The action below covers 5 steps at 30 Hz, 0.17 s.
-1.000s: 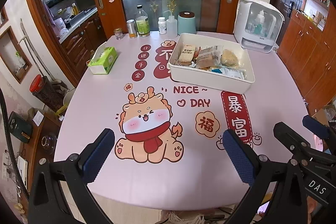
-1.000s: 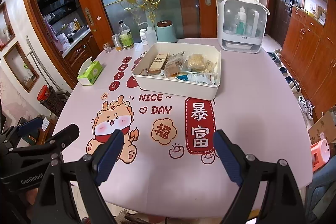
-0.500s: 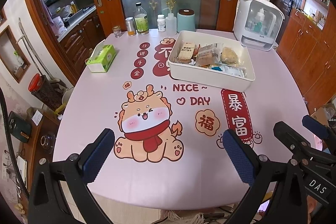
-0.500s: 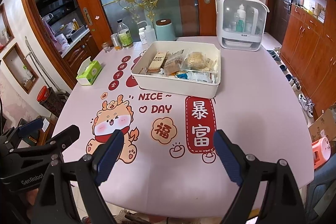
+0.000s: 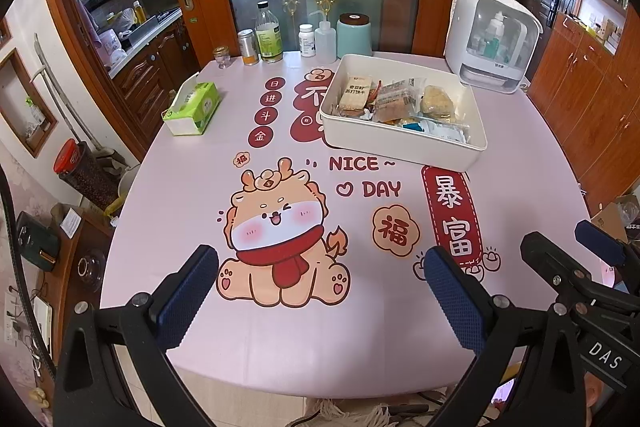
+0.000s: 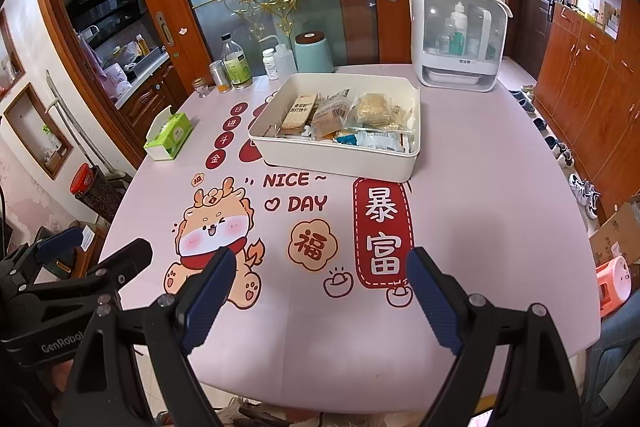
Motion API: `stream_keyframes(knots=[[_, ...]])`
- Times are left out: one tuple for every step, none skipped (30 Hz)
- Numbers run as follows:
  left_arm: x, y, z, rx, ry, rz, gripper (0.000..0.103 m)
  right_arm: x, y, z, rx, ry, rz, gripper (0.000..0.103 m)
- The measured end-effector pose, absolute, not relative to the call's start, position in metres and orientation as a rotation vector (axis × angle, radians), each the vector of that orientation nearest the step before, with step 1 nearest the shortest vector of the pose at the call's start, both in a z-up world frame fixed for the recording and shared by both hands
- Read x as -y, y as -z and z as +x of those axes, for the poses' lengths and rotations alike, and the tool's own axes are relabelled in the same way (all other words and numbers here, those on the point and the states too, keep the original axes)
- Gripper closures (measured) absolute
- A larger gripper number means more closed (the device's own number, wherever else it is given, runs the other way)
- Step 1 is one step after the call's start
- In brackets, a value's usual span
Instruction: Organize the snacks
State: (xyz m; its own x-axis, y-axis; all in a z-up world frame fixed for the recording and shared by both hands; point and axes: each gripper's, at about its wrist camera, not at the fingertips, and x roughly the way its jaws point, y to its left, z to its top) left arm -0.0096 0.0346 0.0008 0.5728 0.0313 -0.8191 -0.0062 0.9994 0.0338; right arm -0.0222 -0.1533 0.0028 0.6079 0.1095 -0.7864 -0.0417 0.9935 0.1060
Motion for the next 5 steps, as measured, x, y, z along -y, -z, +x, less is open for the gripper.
stream_keyframes(knots=[[-0.0345, -0.0006, -0.0100, -0.962, -0.022, 0.027, 0.001, 0.1533, -0.0027, -0.0224, -0.914, -0.087, 0.079, 0.015], [-0.0354, -0.0003, -0.0095, -0.964, -0.020, 0.027, 0.001, 0.1536, -0.0030, -0.0221, -0.915, -0.087, 0.079, 0.015], [-0.0354, 0.0003, -0.0102, -0.965, -0.021, 0.027, 0.001, 0.1540, -0.0043, -0.0205, -0.914, -0.087, 0.079, 0.015], [-0.0356, -0.0004, -0.0093, -0.963, -0.021, 0.029, 0.001, 0.1539, -0.0037, -0.0211, -0.914, -0.087, 0.079, 0.015], [-0.0358, -0.0005, -0.0090, -0.963, -0.021, 0.030, 0.001, 0.1541, -0.0043, -0.0204, -0.914, -0.087, 0.079, 0.015]])
